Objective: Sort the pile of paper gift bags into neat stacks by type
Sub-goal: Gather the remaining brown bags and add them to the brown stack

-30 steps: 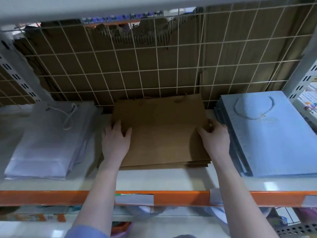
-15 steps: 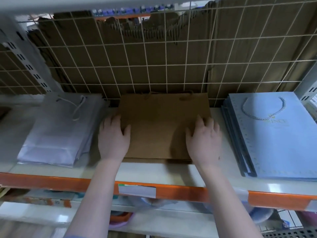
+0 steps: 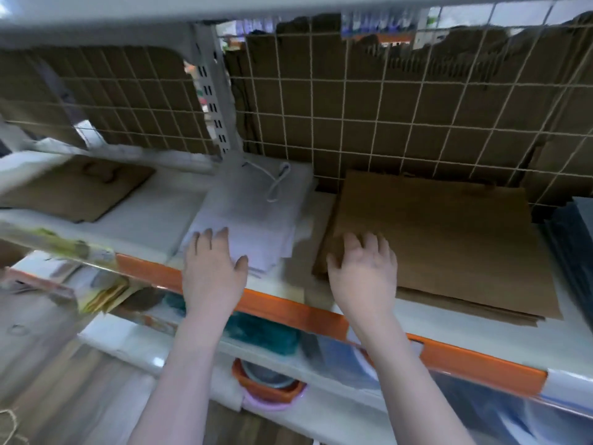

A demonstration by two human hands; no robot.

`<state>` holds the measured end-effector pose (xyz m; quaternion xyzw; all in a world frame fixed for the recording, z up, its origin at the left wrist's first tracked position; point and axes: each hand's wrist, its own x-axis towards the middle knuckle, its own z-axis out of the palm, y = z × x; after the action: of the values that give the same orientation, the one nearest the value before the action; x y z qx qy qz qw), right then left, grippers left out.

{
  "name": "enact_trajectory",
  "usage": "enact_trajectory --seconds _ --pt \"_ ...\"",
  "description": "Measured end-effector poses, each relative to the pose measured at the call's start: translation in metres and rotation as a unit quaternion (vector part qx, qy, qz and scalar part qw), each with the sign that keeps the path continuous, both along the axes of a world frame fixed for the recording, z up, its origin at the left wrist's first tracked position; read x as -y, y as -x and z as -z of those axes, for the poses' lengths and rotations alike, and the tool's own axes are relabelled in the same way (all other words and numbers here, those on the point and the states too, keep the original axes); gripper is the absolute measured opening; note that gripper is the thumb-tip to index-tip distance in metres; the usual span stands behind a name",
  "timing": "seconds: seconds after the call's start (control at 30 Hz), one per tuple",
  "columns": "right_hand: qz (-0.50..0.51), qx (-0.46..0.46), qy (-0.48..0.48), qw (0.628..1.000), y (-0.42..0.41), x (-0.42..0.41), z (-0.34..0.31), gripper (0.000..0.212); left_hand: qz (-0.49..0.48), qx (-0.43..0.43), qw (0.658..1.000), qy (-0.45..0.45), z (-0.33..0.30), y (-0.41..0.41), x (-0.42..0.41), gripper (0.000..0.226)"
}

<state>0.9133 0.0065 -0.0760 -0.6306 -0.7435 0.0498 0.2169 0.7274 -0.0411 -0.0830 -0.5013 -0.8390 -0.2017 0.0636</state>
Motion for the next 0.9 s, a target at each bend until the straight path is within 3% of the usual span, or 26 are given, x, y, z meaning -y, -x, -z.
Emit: enact_trajectory --seconds 0.13,0.27,0.47,0.9 --pt "-0.022 -0.019 -0.013 0.999 0.085 0.027 -0.001 0.029 -0.019 -0.007 1.0 -0.011 0.007 0.086 0.04 0.055" --pt "-0.039 -0.024 -0.017 0.999 0.173 0.057 0.008 0.038 -0.038 0.007 0.999 -0.012 0.01 0.175 0.075 0.053" --pt "-0.069 0.004 0.035 0.997 0.279 0.075 0.005 0.043 -0.055 0.006 0.998 -0.006 0.007 0.281 0.102 0.042" --pt "-0.084 -0.022 0.07 0.994 0.467 -0.001 0.018 0.042 -0.091 0.048 0.995 -0.004 0.005 0.462 0.042 0.052"
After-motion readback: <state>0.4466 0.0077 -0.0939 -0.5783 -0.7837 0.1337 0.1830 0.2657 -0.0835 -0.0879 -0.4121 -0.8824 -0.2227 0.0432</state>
